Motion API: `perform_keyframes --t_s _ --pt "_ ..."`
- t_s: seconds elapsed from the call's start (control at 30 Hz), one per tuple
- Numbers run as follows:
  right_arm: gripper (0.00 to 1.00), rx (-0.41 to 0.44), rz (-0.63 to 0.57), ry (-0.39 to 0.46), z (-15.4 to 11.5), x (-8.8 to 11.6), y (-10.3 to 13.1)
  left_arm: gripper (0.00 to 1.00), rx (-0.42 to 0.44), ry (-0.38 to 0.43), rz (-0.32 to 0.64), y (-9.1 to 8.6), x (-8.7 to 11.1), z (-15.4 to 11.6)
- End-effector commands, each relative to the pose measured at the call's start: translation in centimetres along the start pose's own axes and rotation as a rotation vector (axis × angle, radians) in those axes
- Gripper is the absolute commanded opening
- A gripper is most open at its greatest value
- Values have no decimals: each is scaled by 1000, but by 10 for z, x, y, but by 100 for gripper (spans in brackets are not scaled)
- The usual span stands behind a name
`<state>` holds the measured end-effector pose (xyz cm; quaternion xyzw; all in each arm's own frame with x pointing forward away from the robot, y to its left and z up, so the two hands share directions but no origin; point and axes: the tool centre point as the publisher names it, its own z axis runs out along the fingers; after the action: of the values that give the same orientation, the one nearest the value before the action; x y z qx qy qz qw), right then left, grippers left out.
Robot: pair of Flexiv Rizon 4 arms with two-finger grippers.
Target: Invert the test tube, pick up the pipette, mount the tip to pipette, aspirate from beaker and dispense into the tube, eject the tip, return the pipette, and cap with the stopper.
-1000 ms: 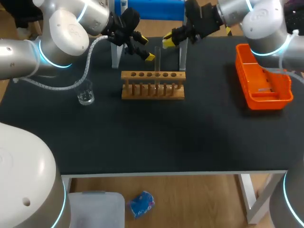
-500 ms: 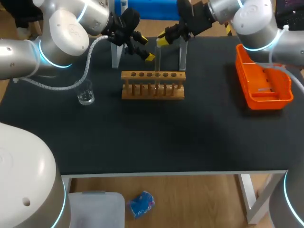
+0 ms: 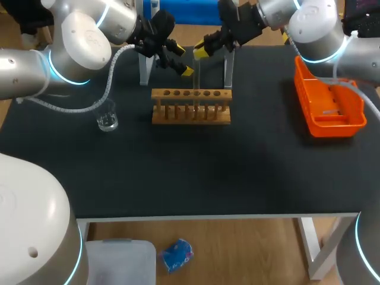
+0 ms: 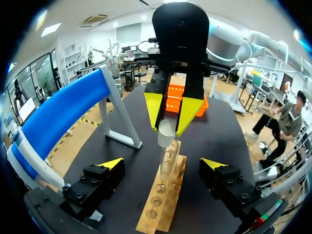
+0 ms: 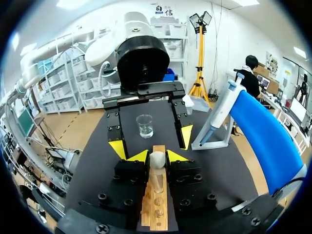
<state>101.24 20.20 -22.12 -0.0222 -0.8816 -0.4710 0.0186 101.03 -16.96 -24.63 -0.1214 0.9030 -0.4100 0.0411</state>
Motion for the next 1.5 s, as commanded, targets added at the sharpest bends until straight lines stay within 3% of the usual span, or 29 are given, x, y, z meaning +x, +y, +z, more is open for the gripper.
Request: perform_keyframes --t_s 0.03,1.5 --pt "0 5 -6 1 -2 0 2 100 -5 5 -2 -1 -1 -1" --pt "0 4 2 26 -1 13 -3 100 -5 5 -2 -1 -1 -1"
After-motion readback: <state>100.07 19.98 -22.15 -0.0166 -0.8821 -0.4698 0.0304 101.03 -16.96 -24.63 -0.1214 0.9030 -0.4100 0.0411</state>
